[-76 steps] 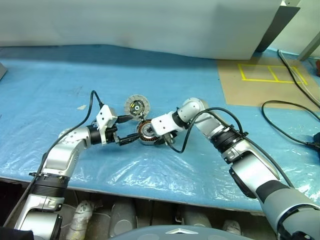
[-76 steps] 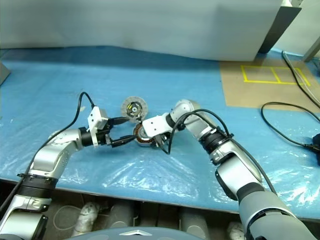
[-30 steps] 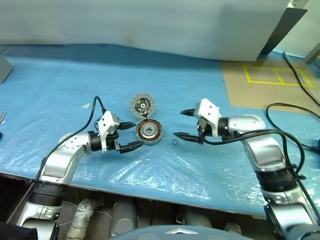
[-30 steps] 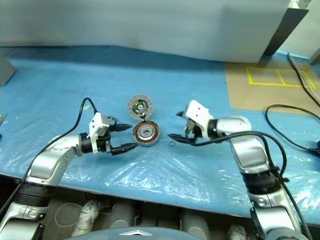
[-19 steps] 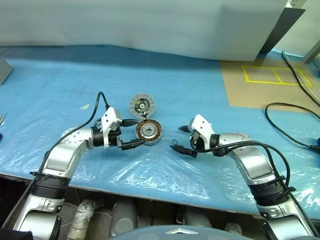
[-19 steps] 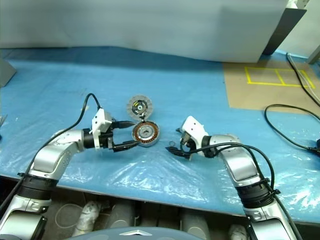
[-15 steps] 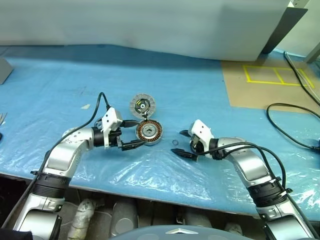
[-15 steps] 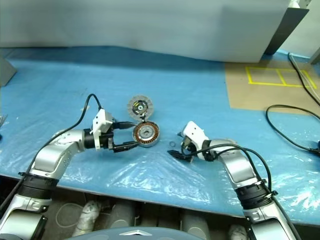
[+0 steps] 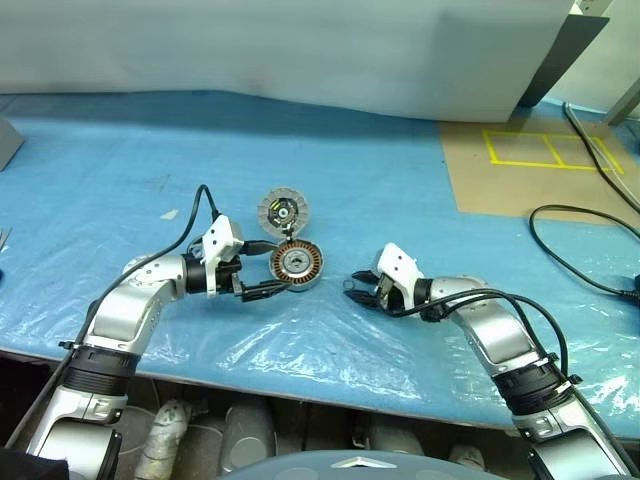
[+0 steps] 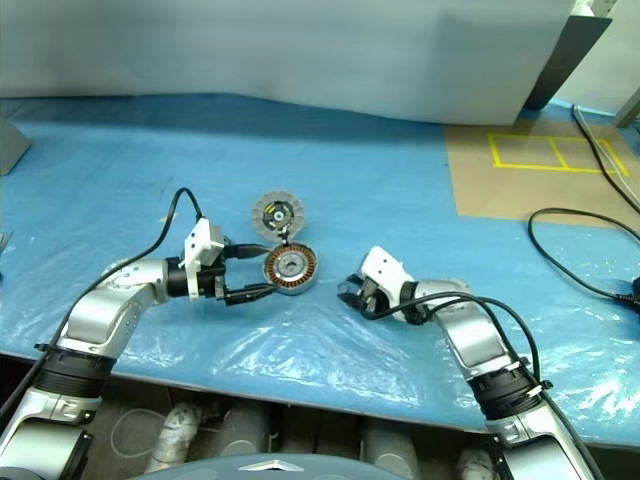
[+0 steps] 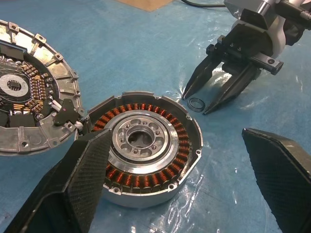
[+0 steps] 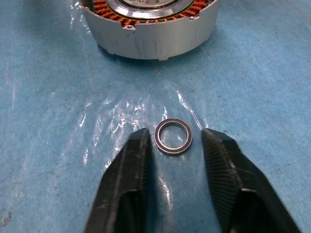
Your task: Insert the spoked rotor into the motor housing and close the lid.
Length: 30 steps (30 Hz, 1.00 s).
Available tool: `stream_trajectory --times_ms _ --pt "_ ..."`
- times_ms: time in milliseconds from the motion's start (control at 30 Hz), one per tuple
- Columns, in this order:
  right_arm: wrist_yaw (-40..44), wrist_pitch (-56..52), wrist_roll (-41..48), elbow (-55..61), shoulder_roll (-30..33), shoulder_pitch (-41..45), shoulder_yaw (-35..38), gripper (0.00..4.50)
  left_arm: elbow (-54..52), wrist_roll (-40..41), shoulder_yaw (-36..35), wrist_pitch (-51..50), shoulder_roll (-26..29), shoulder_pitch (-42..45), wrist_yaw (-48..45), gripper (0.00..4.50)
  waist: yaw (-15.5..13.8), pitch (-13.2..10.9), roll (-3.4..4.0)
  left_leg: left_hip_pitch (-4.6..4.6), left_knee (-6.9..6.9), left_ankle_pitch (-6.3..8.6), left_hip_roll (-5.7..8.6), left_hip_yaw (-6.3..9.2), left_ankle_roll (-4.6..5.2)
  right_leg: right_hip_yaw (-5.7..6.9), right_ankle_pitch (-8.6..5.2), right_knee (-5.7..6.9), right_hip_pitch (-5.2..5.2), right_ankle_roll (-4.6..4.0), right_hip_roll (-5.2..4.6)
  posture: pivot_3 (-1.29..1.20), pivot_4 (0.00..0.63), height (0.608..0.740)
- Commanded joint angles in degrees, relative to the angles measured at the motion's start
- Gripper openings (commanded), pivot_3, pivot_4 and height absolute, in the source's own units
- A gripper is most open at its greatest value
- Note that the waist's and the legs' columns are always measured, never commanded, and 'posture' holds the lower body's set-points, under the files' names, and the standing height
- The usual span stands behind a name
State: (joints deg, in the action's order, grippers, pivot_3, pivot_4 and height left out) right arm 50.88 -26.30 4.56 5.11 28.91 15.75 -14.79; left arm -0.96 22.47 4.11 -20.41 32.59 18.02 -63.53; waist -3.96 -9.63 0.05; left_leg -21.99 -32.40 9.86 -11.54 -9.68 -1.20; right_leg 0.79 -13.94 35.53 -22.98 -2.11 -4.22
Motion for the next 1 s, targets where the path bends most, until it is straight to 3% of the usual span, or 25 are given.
stream_trajectory --times_ms 33,167,500,700,1000 --pt "-0.15 -1.36 -0.11 -0.48 0.02 -0.09 -1.15 0.61 -0.71 0.19 -0.72 0.91 0.63 0.92 -0.29 4.5 0.0 0.0 0.0 0.0 0.01 0.0 0.0 -0.01 0.0 -0.01 0.0 0.0 0.0 0.0 0.0 0.0 0.15 0.74" --pt "0.41 -0.6 -0.12 -0.6 0.97 -0.54 -0.8 0.61 -0.76 0.3 -0.81 0.81 0.7 0.8 -0.38 4.5 -0.01 0.0 0.0 0.03 0.02 0.0 0.0 -0.05 0.0 -0.05 0.0 0.0 0.0 0.0 0.0 0.0 0.15 0.74" --pt "1.75 -11.6 12.78 8.93 -1.2 8.07 6.61 0.61 -1.86 0.99 -0.69 0.01 1.51 -0.13 -1.35 4.5 0.19 -0.01 0.01 0.0 0.06 0.0 0.0 -0.15 0.0 -0.15 0.0 0.03 -0.15 0.0 0.01 0.0 0.15 0.74" --pt "0.81 -12.08 12.38 5.79 -4.69 13.91 2.7 0.61 -2.0 0.32 -0.71 0.81 1.79 -1.23 -1.26 4.5 0.03 -0.01 0.0 -0.03 0.14 -0.01 -0.02 -0.19 -0.01 -0.15 0.0 0.0 -0.2 0.0 0.04 0.0 0.15 0.74" --pt "3.04 -4.18 6.92 -9.33 -10.34 21.16 -5.55 0.61 -3.1 0.56 -1.18 0.66 1.6 -2.27 -0.22 4.5 0.08 0.0 0.0 -0.08 0.12 -0.01 -0.01 -0.2 -0.02 -0.16 0.0 0.02 -0.26 0.0 0.03 0.0 0.15 0.74"
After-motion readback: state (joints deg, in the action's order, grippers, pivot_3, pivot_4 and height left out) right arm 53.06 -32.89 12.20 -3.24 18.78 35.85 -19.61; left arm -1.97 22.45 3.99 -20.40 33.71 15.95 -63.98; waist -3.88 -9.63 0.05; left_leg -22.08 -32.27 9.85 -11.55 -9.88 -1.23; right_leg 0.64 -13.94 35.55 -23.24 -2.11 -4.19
